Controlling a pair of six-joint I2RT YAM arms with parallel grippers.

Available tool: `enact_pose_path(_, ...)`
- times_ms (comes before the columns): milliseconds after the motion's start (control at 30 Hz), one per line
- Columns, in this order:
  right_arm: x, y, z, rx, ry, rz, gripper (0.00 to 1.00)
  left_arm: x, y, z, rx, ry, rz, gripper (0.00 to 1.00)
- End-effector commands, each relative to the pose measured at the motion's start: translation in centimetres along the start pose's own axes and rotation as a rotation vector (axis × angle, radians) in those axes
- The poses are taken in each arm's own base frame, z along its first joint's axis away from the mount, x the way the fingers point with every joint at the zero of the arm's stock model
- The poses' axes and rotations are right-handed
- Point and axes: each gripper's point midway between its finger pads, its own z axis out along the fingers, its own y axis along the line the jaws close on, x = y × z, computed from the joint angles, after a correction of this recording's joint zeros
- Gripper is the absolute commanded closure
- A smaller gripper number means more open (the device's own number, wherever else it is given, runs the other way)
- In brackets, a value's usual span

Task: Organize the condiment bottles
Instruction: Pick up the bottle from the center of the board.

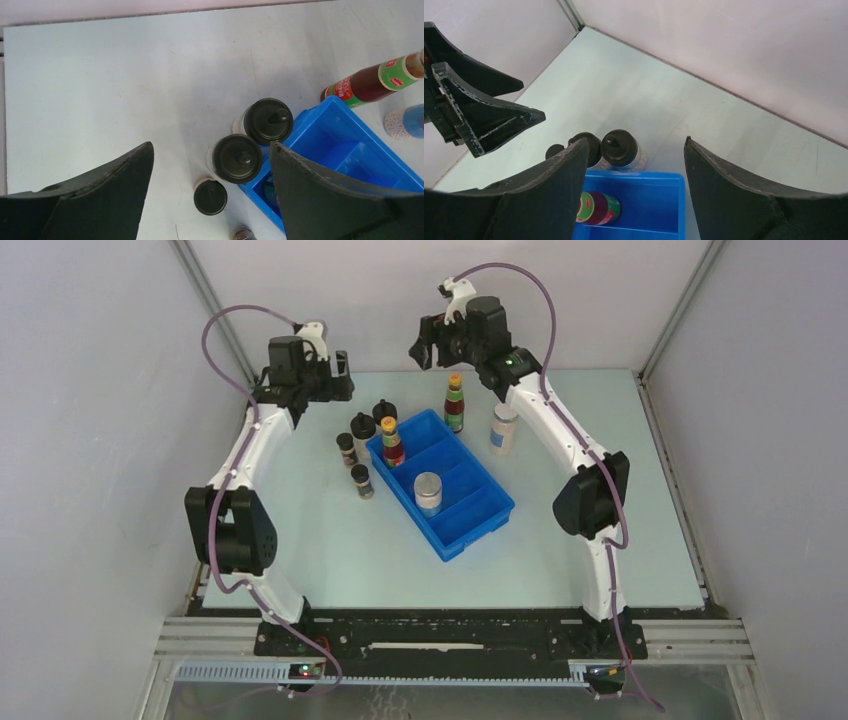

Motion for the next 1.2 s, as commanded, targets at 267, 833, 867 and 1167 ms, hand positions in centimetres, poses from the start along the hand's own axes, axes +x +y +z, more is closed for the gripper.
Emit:
enact_pose_path(267, -1.6, 0.0, -2.1, 0.046, -0.029, -0.048, 0.21, -1.2, -1.3, 0.3, 0.094, 0.071, 0.065, 0.16)
enact_pose_path(833, -0.9, -0.6, -3.6, 0.072, -0.023, -0.044, 0.21, 2.1, -2.6, 1.1, 0.074, 0.218, 0.101, 0.12)
enact_pose_path(867, -0.9, -0.5, -3.6, 0.071, -0.023, -0.042, 0.21, 2.4, -2.6, 0.9, 0.073, 0.228, 0.098, 0.12)
enact_pose_path(1167, -0.7, 0.1, -4.5, 0.069, -0.029, -0.040, 0.21, 4.5, -2.4, 0.4, 0.058, 0.282, 0.074, 0.12)
